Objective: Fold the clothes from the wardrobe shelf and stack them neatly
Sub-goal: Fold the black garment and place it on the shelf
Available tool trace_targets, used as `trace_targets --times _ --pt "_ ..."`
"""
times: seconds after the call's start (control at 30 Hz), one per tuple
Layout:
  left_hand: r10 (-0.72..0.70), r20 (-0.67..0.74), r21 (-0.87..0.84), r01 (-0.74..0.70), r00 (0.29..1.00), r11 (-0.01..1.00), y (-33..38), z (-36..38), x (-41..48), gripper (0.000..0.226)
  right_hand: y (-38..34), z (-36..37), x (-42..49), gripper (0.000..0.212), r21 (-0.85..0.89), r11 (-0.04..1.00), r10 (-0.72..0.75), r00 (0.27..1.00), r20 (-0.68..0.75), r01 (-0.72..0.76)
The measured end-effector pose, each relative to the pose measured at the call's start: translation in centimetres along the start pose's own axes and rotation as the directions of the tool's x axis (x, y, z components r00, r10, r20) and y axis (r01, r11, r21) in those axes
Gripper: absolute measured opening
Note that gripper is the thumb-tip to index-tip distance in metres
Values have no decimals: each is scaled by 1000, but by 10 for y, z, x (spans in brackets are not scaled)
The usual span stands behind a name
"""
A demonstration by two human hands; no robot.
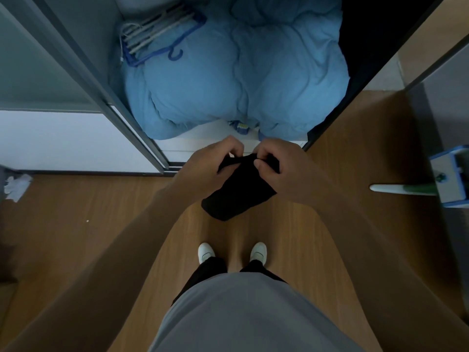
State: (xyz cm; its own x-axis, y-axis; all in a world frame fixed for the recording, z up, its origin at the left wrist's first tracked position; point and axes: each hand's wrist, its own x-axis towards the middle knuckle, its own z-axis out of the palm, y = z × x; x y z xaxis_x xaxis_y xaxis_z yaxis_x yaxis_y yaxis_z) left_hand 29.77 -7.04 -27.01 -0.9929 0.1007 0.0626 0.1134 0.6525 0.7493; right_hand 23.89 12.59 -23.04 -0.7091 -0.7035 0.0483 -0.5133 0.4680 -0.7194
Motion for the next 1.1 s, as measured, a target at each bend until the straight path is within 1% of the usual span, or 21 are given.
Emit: trace_targets --times 0.07,0.17,0.27,0.33,0.47,0.53,0.57,0.63,0.7,0.77,0.83,0.93,0.97,1.03,1.1 --pt "11 -38 27 -10 999 1000 -3 0 -3 20 -4 0 2 10 -2 1000 -16 1000 12 16" --pt "3 -104 -87 -12 995 996 2 -1 -3 25 -10 4 7 12 -20 1000 -15 1000 -5 15" --pt "7 -87 -146 -20 996 989 8 -1 0 22 -12 9 9 12 -30 1000 -5 999 -34 4" --pt "-12 -116 -181 -9 993 983 7 -2 -2 20 -12 9 8 14 -30 999 18 999 -49 -20" --pt "-23 -167 -161 -4 986 987 5 5 -11 16 -14 7 6 17 -26 997 71 994 -77 -74" --pt "0 -180 -146 -27 984 989 6 7 -13 15 -16 6 7 18 -38 996 80 994 -77 -83" --pt "23 -170 -126 -45 985 991 5 8 -12 13 -17 5 7 18 -44 996 78 994 -74 -82" --pt "60 -97 -56 -66 993 996 3 11 -12 13 -20 5 6 17 -40 997 62 996 -65 -65" --pt "50 -38 3 -50 998 999 -3 15 -13 20 -24 4 5 16 -24 999 31 999 -44 -32" --pt "7 -28 -2 -7 1000 1000 -13 18 -15 23 -25 3 3 15 -16 1000 4 1000 -9 -4" --pt "-21 -47 -12 21 999 1000 -25 18 -19 23 -21 1 1 15 -28 1000 -3 999 38 4" --pt "-25 -81 10 26 996 1000 -36 13 -25 11 -14 2 -3 17 -49 999 9 995 96 -5" --pt "-37 -102 3 38 994 999 -37 11 -26 10 -13 3 -4 19 -46 999 12 994 107 -7" --pt "-74 -149 -46 67 986 997 -37 7 -26 12 -10 4 -4 25 -32 999 7 994 106 -4" --pt "-91 -165 -85 77 982 993 -34 5 -25 12 -6 4 -3 30 -26 1000 7 997 81 -5"
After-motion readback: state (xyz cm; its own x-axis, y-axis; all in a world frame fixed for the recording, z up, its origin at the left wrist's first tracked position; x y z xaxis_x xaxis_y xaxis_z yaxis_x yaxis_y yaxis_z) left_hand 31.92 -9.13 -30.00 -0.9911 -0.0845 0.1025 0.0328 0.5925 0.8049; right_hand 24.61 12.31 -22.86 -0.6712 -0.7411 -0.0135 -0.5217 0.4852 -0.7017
